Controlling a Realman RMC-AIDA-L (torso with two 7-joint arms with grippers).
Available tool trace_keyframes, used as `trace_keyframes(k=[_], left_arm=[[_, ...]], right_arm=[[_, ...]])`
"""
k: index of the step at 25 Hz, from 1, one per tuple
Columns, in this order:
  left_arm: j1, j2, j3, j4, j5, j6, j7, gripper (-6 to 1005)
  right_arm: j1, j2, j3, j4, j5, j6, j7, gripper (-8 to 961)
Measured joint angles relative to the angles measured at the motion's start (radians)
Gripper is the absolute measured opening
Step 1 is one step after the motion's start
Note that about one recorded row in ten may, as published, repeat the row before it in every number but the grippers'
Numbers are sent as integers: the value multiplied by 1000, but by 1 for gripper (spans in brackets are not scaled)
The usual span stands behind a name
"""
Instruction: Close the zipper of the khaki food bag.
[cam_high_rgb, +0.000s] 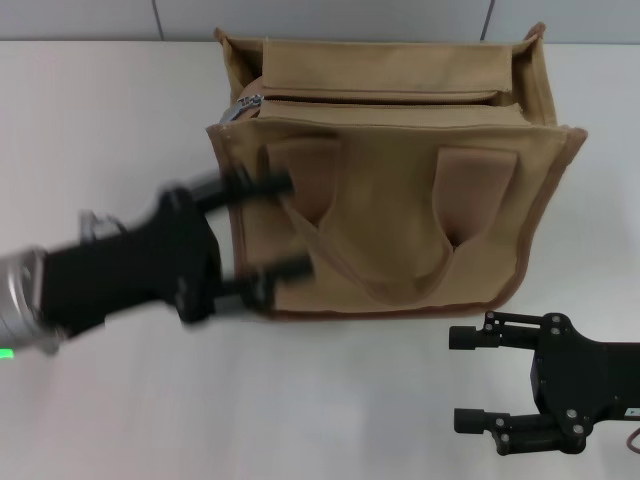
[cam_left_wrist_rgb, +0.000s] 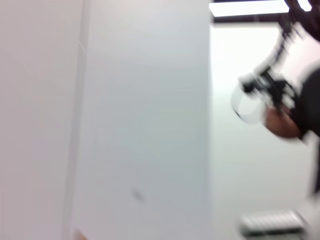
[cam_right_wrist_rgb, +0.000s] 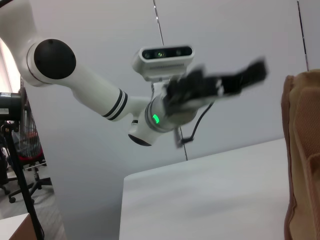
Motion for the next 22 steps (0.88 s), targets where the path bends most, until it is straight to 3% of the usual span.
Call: trace_keyframes(k=[2,3,8,17,22], left_arm=[[0,0,0,0,0,0,0,796],[8,0,-14,-24,-163,-9,46,796],[23,7,-22,-39,-259,-91,110,795],[78,36,-64,-39,-258,-326,140,793],[81,41,-62,-40,-191,-362,137,792]], right_arm=[[0,0,1,0,0,-1,0,763],[0,1,1,0,0,-2,0,763],[-1,2,2,0,0,-3,-1,763],[-3,-1,4,-2,0,-5,1,763],[-3,-1,6,-3,1,-4,3,763]])
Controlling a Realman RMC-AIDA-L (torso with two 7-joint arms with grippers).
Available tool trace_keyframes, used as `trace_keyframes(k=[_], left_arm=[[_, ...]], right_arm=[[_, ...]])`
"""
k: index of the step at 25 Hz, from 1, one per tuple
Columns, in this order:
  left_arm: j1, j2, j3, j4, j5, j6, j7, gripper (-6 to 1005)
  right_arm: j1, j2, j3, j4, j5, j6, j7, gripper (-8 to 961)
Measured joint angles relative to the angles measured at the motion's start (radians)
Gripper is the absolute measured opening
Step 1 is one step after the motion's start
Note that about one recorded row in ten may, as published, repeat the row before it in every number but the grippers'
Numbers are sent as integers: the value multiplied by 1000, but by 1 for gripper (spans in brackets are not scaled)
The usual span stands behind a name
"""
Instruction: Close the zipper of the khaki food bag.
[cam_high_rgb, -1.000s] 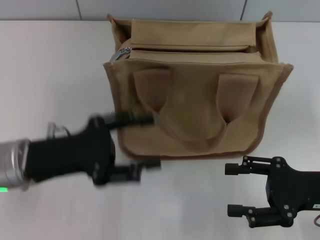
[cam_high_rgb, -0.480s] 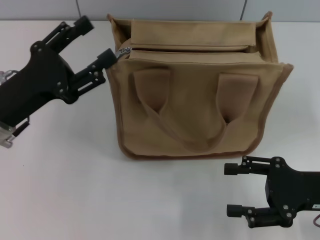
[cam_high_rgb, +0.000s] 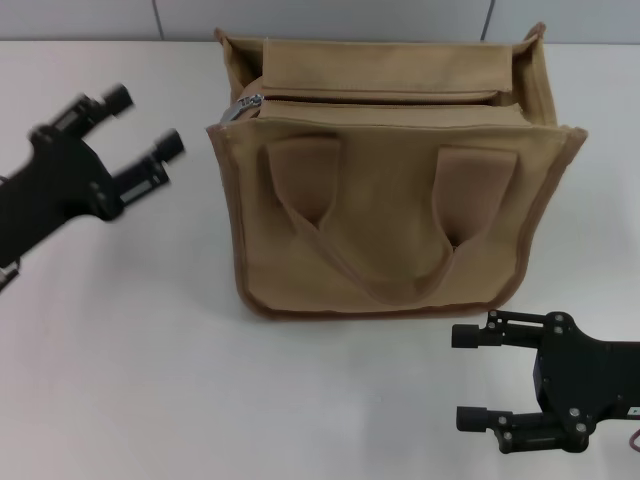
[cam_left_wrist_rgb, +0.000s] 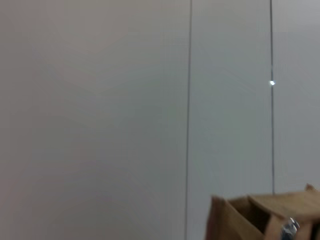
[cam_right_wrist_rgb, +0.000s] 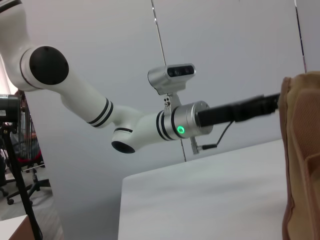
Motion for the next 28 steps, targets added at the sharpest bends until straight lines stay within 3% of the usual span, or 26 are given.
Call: trace_keyframes(k=[8,16,23,28], left_arm=[[-32,-35,10,-1,87,-61,29,791],[-51,-40,11,-2,81,-108,45,790],[-56,-43,-74,-10,74,-114,85,788],[-66,-45,-83,-24,69,-113,127,788]], right_arm=[[1,0,9,-2,1,3,2,764],[0,0,9,-3,1,1,3,764],[0,0,10,3,1,-1,5,764],[-1,1,12,2,2,-4,7,764]])
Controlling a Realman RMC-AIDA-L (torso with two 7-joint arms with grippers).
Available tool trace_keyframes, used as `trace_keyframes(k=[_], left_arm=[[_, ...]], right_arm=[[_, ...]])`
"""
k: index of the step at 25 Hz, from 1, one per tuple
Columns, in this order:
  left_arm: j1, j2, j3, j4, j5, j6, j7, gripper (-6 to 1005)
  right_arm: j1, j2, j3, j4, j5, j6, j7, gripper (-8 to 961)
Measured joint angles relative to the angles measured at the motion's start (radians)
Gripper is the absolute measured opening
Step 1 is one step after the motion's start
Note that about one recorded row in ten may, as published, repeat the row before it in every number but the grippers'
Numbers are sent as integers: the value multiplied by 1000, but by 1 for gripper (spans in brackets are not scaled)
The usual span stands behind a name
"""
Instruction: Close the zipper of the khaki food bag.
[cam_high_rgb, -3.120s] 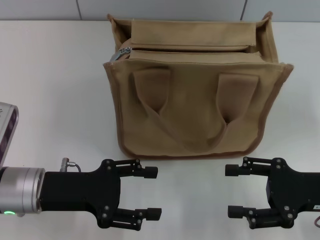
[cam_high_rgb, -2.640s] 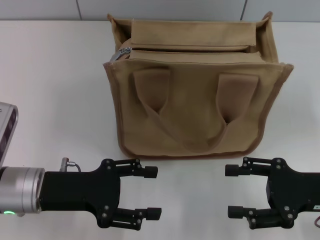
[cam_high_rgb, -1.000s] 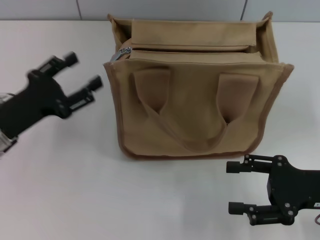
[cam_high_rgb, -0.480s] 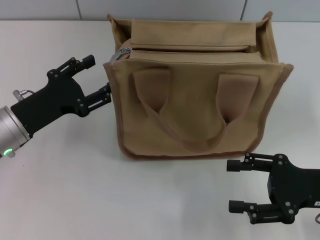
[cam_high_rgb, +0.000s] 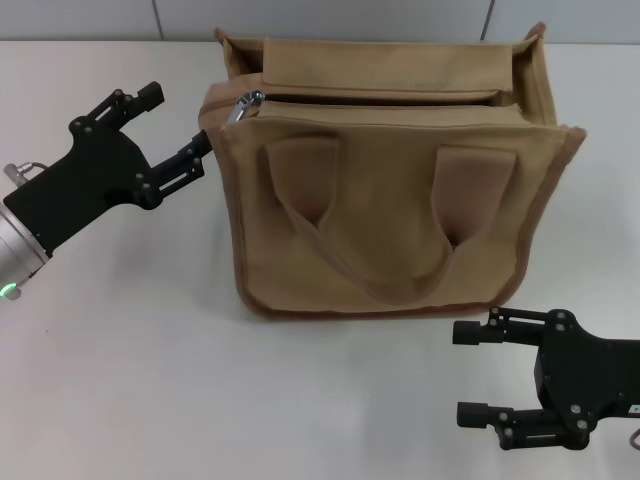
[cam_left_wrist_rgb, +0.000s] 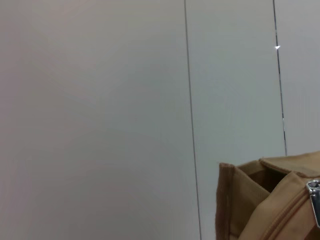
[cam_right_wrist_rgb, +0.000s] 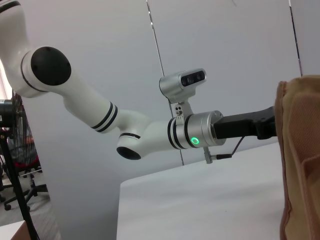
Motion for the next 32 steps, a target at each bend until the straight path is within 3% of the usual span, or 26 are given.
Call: trace_keyframes(k=[15,22,26,32], left_arm=[[-7,2,7,-17,-25,28,75,785],[-4,4,7,-14,-27,50,79,612],[-1,5,7,-11,-28,68,80,365],[0,5,1,-11,-31,80,73,135]], right_arm=[[0,-1,13,0,1,-4,1,764],[0,-1,20,0,1,-4,1,764],[0,-1,22,0,1,-6,1,764],[0,-1,22,0,1,-7,1,764]])
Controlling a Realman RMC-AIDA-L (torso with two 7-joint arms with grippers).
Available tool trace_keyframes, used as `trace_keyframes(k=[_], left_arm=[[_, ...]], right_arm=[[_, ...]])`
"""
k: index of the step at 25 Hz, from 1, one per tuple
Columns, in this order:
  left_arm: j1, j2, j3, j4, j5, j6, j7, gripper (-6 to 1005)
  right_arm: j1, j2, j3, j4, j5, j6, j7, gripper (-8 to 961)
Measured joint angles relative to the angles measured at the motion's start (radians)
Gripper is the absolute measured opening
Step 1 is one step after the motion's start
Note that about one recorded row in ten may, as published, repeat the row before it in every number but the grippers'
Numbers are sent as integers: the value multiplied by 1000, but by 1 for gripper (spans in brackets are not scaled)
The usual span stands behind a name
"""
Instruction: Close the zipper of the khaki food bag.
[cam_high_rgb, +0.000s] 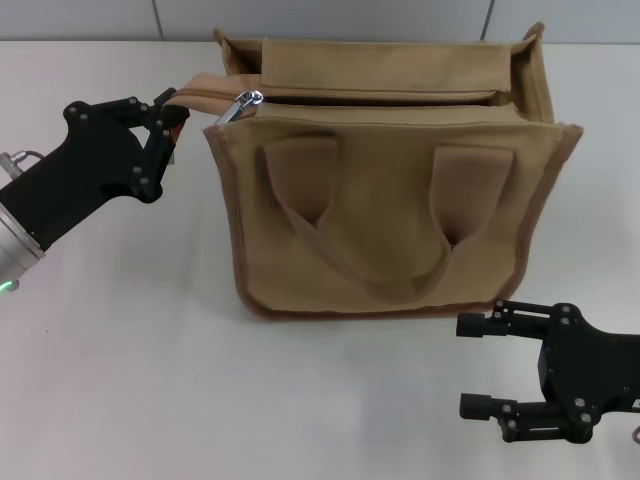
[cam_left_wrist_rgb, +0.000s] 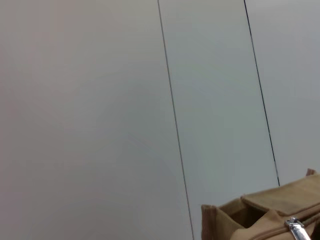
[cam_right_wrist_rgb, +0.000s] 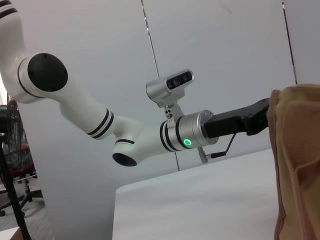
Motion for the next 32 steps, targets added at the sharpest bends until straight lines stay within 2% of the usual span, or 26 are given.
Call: trace_keyframes(k=[3,16,27,32], left_arm=[[-1,0,0,-3,-2,15,-4,21],[-4,0,-1,0,-4,32,-14,21],[-15,1,-3,30,-5,37,-138,21],[-20,1,1,57,-6,44,-198,21]], right_arm=[[-1,0,0,0,0,0,0,764],[-2,3,-1,0,0,0,0,764],[-2,3,0,0,0,-20,0,764],[-2,3,22,2,0,-74,4,764]])
